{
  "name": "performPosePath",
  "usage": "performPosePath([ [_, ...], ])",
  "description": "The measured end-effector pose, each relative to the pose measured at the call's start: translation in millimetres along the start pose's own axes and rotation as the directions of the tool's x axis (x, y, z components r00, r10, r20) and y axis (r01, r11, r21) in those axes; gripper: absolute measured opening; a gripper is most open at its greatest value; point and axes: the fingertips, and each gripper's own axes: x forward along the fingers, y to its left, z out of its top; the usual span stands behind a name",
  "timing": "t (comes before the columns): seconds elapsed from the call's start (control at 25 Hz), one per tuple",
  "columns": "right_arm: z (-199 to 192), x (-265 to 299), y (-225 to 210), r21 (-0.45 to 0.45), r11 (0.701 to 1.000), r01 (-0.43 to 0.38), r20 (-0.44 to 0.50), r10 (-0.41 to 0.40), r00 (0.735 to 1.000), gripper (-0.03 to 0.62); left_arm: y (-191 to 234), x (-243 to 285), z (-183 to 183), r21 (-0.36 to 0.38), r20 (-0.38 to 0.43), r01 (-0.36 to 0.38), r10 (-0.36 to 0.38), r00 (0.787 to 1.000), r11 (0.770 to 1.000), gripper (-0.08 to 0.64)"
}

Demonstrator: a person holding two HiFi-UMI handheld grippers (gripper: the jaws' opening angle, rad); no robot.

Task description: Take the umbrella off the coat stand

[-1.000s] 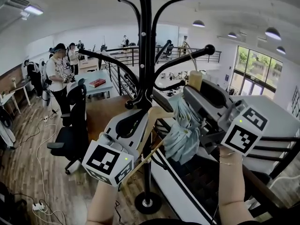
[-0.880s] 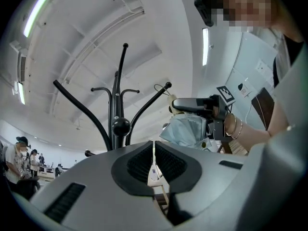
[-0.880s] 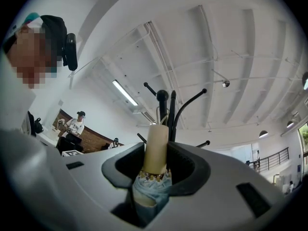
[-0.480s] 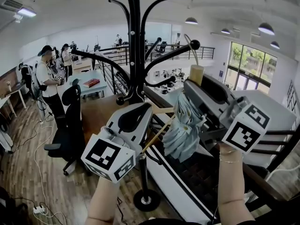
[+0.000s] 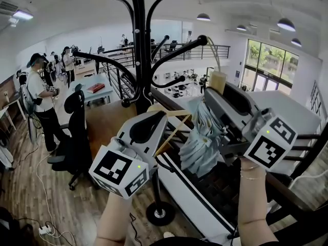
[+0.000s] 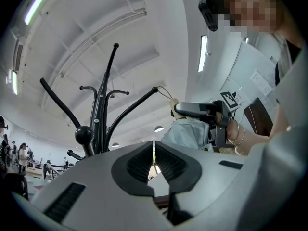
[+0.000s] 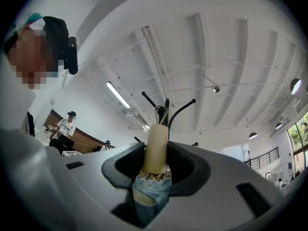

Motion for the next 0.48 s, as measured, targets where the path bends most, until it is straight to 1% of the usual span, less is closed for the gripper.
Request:
performPosePath([
  [0.24, -18, -18, 7, 0.026, 0.999, 0.029, -0.013, -0.029, 1.000, 0.160, -14, -11, -8, -0.016, -0.019, 0.006, -0.006, 1.000, 1.000, 0.023],
  [0.48, -44, -32, 13, 0.077, 0.995, 0.056, -0.041, -0.053, 0.998, 0.160, -17, -23, -26, -0.074, -0.058, -0.012, 0.008, 0.998, 0.997, 0.023],
])
